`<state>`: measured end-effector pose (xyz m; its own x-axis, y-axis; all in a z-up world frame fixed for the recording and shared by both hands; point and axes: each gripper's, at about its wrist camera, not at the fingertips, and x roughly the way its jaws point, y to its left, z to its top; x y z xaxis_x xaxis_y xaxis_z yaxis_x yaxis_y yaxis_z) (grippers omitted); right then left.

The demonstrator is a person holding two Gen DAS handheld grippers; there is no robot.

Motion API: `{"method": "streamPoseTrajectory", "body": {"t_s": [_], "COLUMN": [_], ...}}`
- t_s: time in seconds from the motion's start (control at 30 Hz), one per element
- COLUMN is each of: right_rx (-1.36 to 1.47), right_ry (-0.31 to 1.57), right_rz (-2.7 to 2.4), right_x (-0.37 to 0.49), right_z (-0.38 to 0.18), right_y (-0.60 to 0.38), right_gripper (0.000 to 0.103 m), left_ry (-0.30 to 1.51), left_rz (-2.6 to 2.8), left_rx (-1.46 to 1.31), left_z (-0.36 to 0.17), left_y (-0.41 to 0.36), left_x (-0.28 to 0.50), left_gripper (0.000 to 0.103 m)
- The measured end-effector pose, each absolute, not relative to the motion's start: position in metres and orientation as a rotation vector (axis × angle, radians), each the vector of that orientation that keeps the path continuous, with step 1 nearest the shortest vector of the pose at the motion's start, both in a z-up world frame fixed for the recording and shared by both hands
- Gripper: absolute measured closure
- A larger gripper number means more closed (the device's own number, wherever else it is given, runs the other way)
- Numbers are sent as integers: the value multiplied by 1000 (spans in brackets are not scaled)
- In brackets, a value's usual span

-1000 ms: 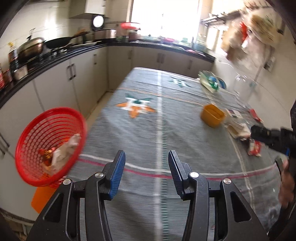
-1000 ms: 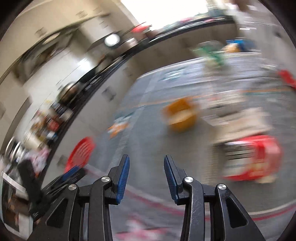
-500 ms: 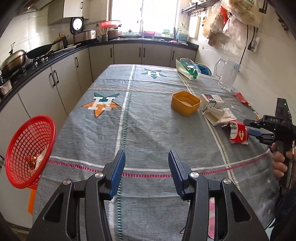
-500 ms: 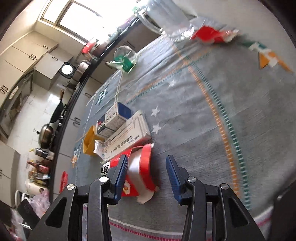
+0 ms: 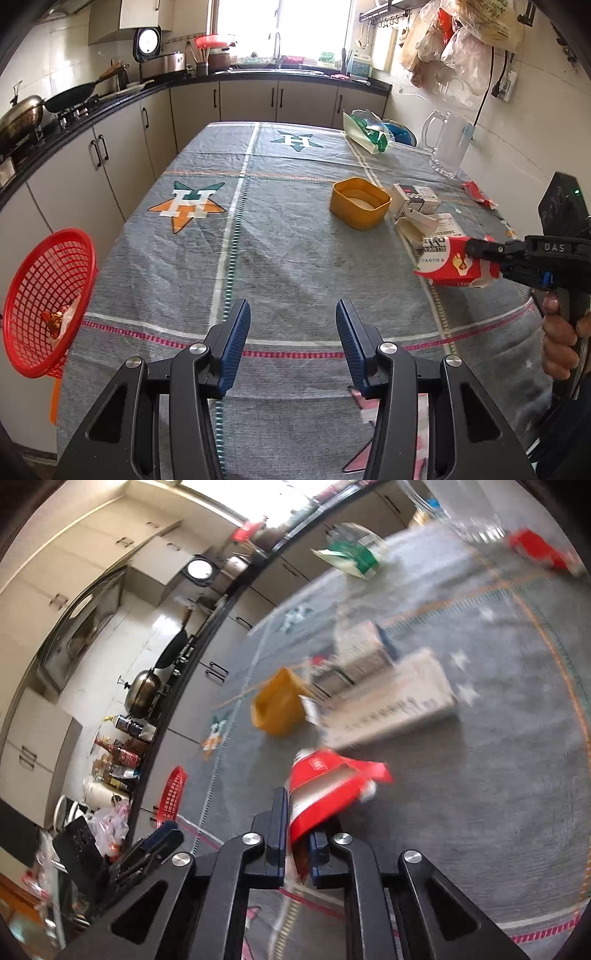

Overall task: Collect trash
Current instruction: 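Grasp the red-white tissue box with the right gripper while the left grasps the orange container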

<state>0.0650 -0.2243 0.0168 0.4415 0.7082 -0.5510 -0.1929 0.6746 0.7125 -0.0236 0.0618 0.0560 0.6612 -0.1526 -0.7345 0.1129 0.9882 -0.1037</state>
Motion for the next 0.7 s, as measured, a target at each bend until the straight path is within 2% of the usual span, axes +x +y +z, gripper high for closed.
{"method": "streamPoseTrajectory", "body": {"t_s": [0.23, 0.57, 0.7], "right_rx": [544, 620, 646], "right_ry": [706, 668, 665], "right_rz": [548, 557, 570], "right_x": [49, 47, 45], "right_z": [56, 48, 47], "right_y": [-222, -248, -255], "right_gripper": [95, 95, 95], "left_ry": [891, 967, 1004], "left_rz": [-181, -120, -106], "left_rx": [-102, -128, -91], "left_z": [69, 65, 55], "left_y": [52, 19, 0], "left_x": [9, 105, 137], "left_gripper": [56, 56, 62]}}
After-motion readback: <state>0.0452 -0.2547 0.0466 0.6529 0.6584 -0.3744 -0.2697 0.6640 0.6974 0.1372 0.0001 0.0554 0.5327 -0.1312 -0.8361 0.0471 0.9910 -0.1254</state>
